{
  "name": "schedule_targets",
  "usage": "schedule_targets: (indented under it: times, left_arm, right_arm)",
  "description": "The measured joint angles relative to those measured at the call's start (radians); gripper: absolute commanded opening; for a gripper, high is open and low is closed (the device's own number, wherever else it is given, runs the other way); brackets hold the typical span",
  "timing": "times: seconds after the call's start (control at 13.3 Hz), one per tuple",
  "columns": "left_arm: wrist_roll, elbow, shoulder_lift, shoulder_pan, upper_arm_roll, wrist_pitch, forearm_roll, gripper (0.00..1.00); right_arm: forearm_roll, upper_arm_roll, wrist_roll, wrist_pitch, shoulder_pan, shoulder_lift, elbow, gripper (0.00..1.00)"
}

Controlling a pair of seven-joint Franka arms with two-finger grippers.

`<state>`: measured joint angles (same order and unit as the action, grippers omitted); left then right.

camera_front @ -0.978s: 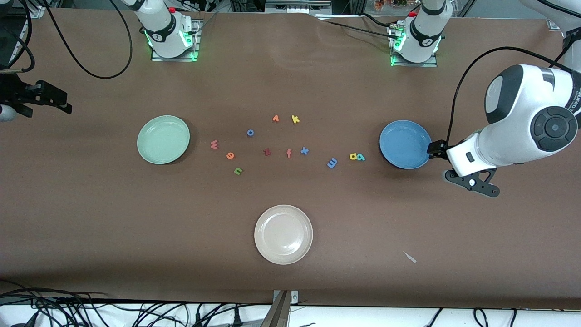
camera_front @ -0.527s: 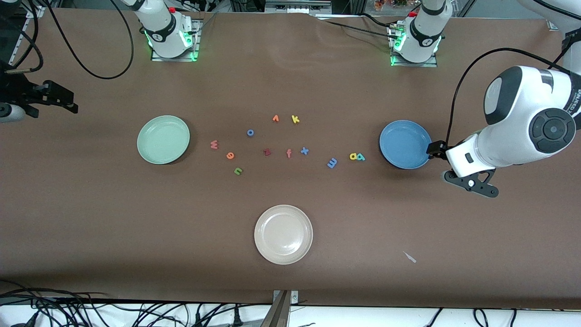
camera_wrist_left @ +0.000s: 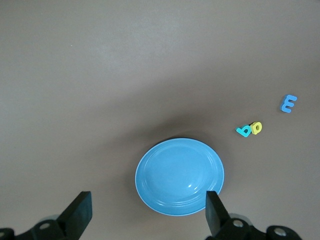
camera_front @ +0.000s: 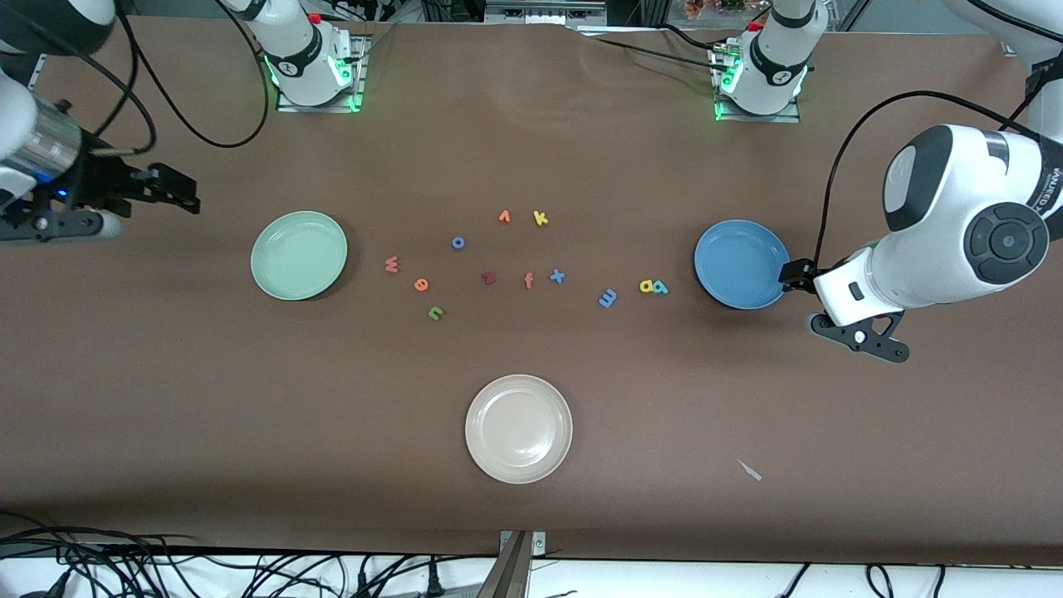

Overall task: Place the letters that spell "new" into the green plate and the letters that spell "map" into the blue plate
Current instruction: 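Reach pink letter with the right gripper while the left gripper reaches teal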

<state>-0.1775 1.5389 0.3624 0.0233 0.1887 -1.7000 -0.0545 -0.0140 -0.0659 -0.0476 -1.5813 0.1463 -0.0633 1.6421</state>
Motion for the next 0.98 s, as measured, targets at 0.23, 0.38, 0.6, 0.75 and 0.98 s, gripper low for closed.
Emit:
schedule_targets:
  times: [0.23, 0.38, 0.6, 0.75, 0.98]
  left_arm:
    - [0.011, 0.000, 0.001, -0.002, 0.000, 0.000, 0.000, 1.00]
    - [0.054, 0.001, 0.006, -0.020, 0.003, 0.000, 0.002, 1.00]
    - [0.212, 0.008, 0.027, -0.075, 0.010, -0.001, 0.004, 1.00]
    - [0.360, 0.028, 0.042, -0.111, 0.020, -0.025, 0.032, 1.00]
    - [0.589, 0.108, 0.054, -0.156, 0.025, -0.129, 0.068, 1.00]
  right_arm:
    - [0.003, 0.001, -0.066, -0.021, 0.031, -0.038, 0.001, 1.00]
    - [0.003, 0.001, -0.075, -0.046, 0.042, -0.061, 0.007, 1.00]
    - [0.003, 0.001, -0.132, -0.093, 0.073, -0.100, 0.022, 1.00]
    - [0.003, 0.001, -0.197, -0.121, 0.105, -0.122, 0.037, 1.00]
    - [0.003, 0.001, -0.248, -0.182, 0.135, -0.138, 0.093, 1.00]
